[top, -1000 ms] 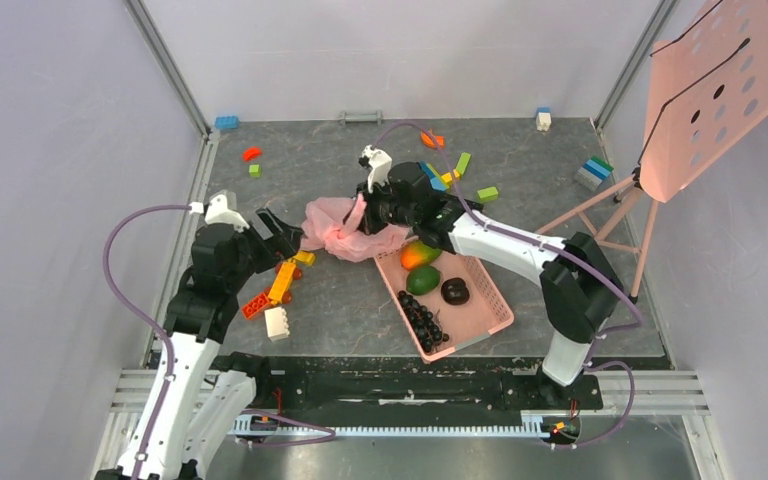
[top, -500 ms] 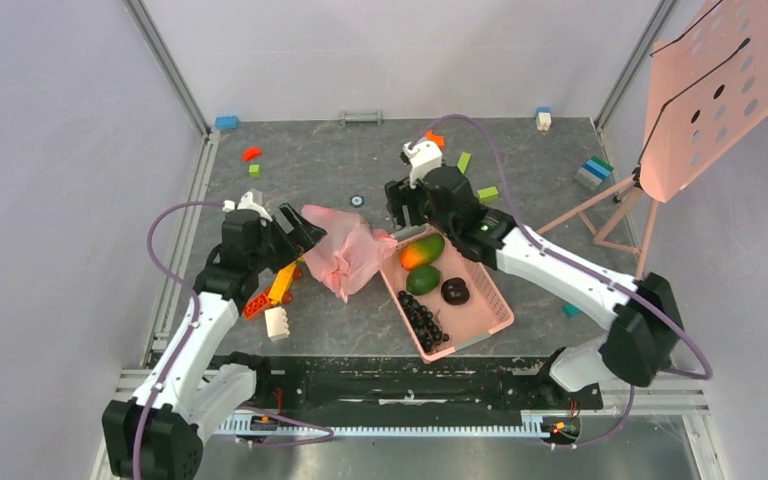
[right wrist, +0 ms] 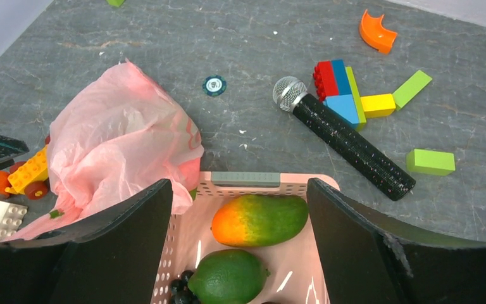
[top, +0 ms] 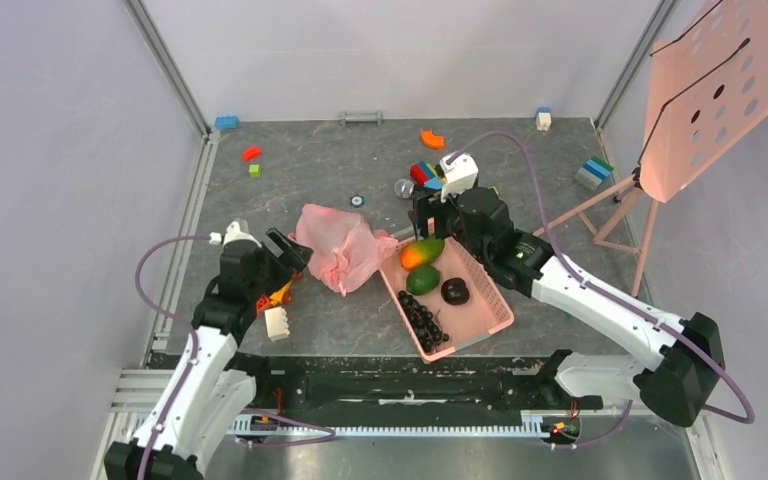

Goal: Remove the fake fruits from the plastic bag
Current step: Move the plastic bag to the center of the board, then untie the plastic bag at the center of the board.

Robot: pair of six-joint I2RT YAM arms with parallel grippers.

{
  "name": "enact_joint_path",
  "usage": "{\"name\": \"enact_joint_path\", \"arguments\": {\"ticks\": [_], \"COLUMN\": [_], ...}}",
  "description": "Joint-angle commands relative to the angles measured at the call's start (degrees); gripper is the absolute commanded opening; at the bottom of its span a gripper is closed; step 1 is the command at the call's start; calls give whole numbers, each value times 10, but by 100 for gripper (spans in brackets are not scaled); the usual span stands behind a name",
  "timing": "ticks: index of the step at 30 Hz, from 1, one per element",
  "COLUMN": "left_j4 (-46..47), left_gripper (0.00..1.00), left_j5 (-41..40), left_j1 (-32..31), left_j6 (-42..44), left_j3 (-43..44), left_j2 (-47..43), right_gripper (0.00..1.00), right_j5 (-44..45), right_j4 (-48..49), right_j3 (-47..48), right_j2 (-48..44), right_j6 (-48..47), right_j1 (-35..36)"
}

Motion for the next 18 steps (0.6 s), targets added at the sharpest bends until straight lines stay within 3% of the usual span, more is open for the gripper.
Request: {"name": "enact_joint_path", "arguments": {"ticks": [1,11,18], "left_j4": [6,124,204], "left_gripper": [95,83,83], "left_j5": [-33,2,16], "left_j1": [1,1,1], "left_j6": [-48,-80,-90], "left_j3": [-38,-91,-96], "left_j2": [-39,16,70], "right_gripper": [81,81,81], "right_j5": [-16,-21,-28], "right_j4": [13,16,21], "right_j3": [-16,-52,-69], "right_j2": [-17,-52,-52], "right_j6": [20,42,50], "right_j1": [-2,-2,-2]}}
